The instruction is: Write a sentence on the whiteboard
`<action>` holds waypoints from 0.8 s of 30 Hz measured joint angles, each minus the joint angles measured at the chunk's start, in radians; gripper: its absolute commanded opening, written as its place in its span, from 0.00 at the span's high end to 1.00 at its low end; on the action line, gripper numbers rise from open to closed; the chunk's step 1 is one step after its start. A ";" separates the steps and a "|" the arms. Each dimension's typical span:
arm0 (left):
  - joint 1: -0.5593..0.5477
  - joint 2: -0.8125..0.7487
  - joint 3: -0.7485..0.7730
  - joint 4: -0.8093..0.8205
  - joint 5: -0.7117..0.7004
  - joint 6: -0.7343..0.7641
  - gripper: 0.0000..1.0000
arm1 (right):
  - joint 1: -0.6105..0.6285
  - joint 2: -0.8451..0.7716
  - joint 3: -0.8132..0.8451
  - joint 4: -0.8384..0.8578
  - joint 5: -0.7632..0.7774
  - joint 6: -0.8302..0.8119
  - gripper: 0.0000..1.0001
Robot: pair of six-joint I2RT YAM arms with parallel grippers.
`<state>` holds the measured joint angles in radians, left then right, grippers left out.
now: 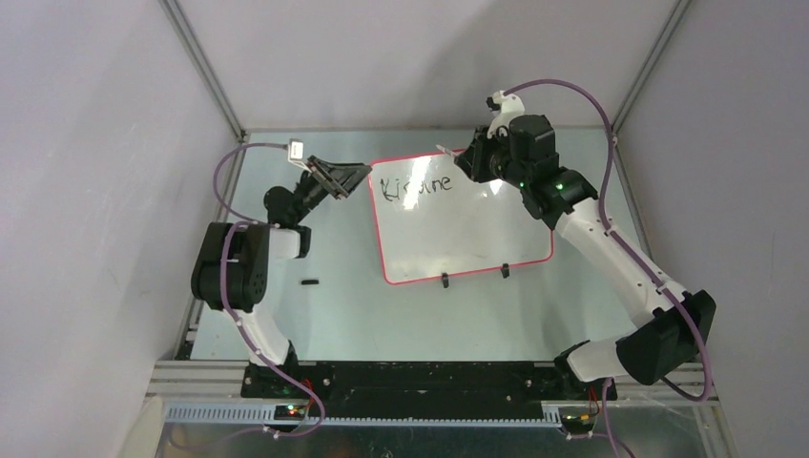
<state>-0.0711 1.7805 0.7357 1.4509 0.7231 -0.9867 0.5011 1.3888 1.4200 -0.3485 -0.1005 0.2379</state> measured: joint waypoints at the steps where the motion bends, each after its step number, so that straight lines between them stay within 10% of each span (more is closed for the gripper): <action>1: -0.002 0.001 0.000 0.000 0.004 0.000 0.37 | 0.000 0.003 -0.001 0.002 0.005 -0.004 1.00; 24: -0.032 0.045 0.045 0.014 0.021 0.000 0.35 | 0.004 -0.001 -0.092 0.108 0.020 -0.007 1.00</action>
<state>-0.1032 1.8256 0.7811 1.4654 0.7444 -0.9867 0.5053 1.3876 1.3281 -0.2405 -0.0807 0.2306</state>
